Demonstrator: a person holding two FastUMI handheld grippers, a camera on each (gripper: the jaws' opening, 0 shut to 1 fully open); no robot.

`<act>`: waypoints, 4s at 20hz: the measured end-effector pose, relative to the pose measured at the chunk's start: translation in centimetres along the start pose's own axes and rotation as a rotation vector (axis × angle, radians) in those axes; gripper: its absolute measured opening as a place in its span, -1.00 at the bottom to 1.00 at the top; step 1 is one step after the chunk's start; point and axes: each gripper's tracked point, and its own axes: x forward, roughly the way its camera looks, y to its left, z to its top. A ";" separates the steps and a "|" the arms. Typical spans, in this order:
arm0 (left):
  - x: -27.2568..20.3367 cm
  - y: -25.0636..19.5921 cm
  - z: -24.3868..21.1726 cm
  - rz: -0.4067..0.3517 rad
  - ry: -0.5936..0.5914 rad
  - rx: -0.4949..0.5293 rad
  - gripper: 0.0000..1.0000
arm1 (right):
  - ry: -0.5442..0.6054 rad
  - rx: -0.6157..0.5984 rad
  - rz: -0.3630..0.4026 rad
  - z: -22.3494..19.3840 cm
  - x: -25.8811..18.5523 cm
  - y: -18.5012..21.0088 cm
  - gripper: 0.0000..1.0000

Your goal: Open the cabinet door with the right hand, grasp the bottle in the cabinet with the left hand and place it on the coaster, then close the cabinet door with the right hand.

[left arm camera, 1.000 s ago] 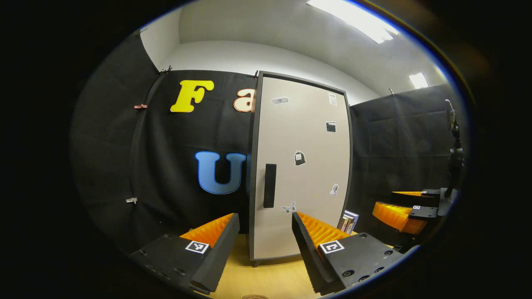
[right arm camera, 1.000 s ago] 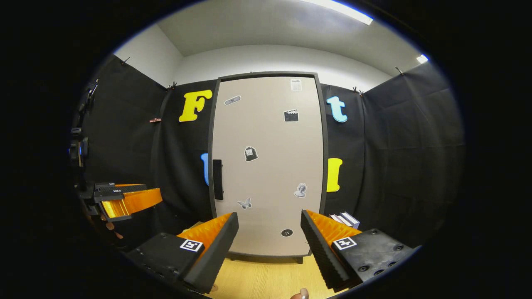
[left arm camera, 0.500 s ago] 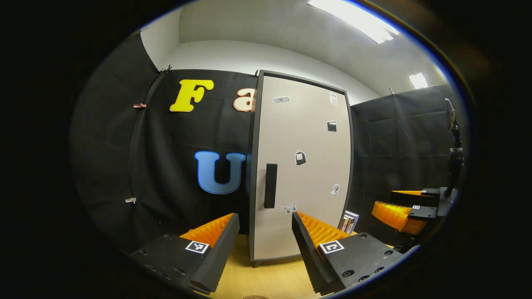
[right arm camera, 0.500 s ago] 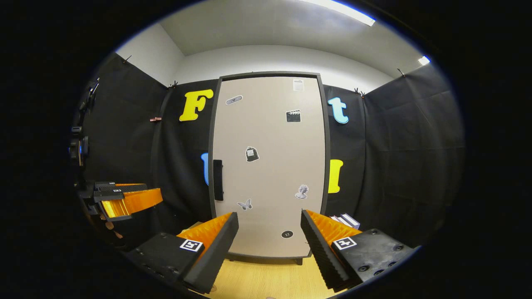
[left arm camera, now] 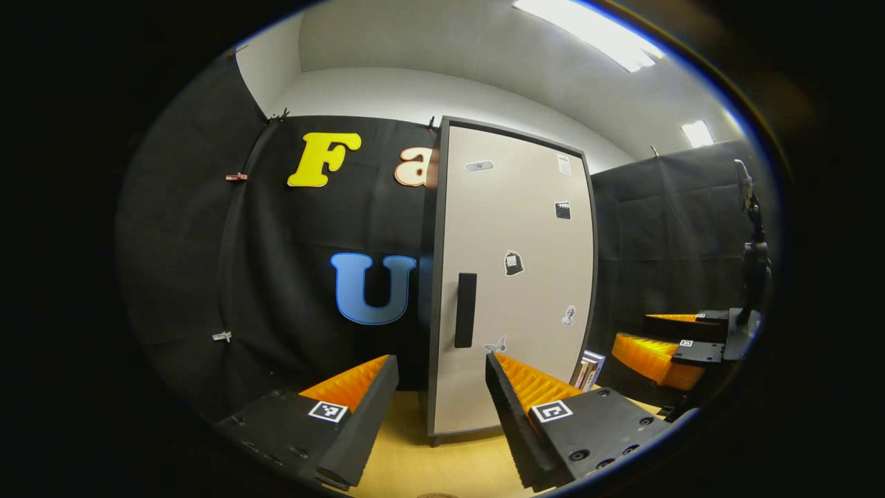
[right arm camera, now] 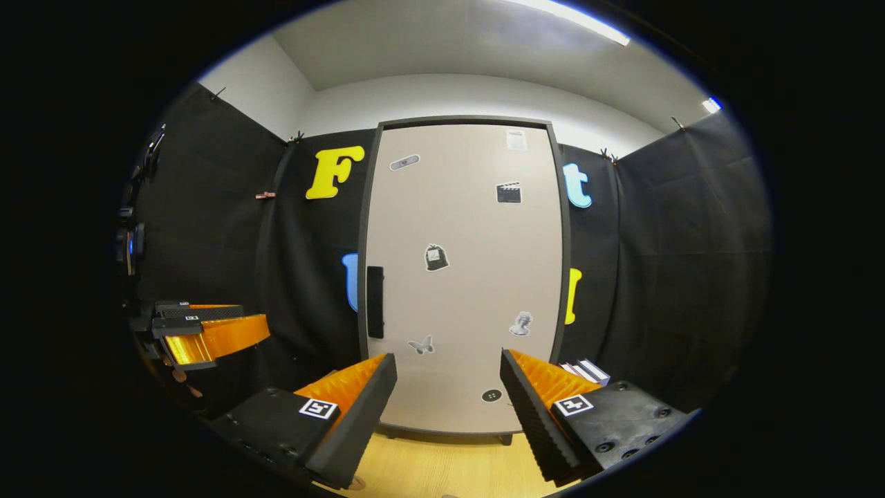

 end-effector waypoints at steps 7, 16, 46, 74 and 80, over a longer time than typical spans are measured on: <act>-0.8 2.2 -0.6 0.003 0.010 -0.008 0.63 | -0.010 0.010 0.046 -0.1 3.8 4.4 0.95; -2.2 6.1 -0.2 0.019 -0.005 0.018 0.63 | -0.041 -0.011 0.060 -0.5 11.1 9.1 0.94; -2.8 11.8 -0.7 0.149 0.010 0.032 0.63 | -0.011 0.048 -0.084 -2.8 24.8 11.3 0.15; -4.2 6.7 -1.4 -0.063 0.022 -0.022 0.63 | 0.063 0.012 0.051 -1.6 8.9 7.2 -0.71; -4.3 5.7 -1.4 -0.130 0.017 -0.035 0.63 | 0.080 0.003 0.002 -0.9 5.6 4.9 -0.71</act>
